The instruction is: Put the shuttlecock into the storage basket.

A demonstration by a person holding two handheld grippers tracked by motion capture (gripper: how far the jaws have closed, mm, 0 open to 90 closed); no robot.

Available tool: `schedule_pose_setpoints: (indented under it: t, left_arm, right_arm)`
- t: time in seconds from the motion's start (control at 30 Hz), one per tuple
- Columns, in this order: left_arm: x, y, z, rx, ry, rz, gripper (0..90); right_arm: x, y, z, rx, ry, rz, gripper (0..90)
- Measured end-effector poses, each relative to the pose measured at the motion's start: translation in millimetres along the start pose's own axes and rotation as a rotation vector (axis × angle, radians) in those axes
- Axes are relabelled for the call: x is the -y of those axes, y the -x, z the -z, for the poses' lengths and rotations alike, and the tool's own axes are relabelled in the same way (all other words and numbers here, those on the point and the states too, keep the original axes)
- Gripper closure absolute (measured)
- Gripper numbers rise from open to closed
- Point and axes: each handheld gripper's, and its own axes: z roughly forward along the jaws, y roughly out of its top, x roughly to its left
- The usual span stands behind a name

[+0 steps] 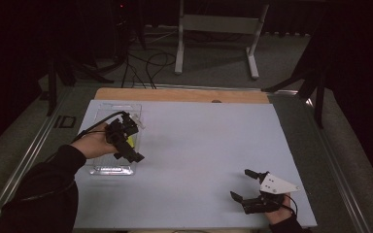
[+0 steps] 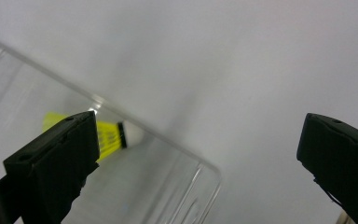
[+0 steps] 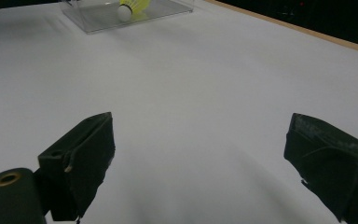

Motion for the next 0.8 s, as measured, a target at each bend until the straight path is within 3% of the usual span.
schedule_pose_setpoints:
  t: [0.3,0.33,0.47,0.63,0.8]
  left_arm:
    - [-14.6,12.1,-12.3,0.04,0.075,-0.056,0.0]
    - [-16.2,14.2,-13.4,0.027,0.104,-0.074,0.0]
    - [-23.9,21.3,-18.3,0.059,0.169,-0.113,0.0]
    - [-33.2,30.0,-29.2,0.095,0.185,-0.133,0.0]
    - [-40.0,35.3,-39.9,0.115,0.202,-0.117,0.0]
  right_arm:
    - [0.0,0.4,0.1,-0.001,0.001,-0.001,8.9]
    - [0.0,0.5,0.2,-0.001,0.0,-0.001,8.9]
    - [-0.1,0.3,0.3,-0.001,0.0,-0.003,8.9]
    - [-0.1,0.3,0.2,-0.003,0.0,-0.003,8.9]
    - [0.2,1.0,0.4,-0.004,0.004,0.0,8.9]
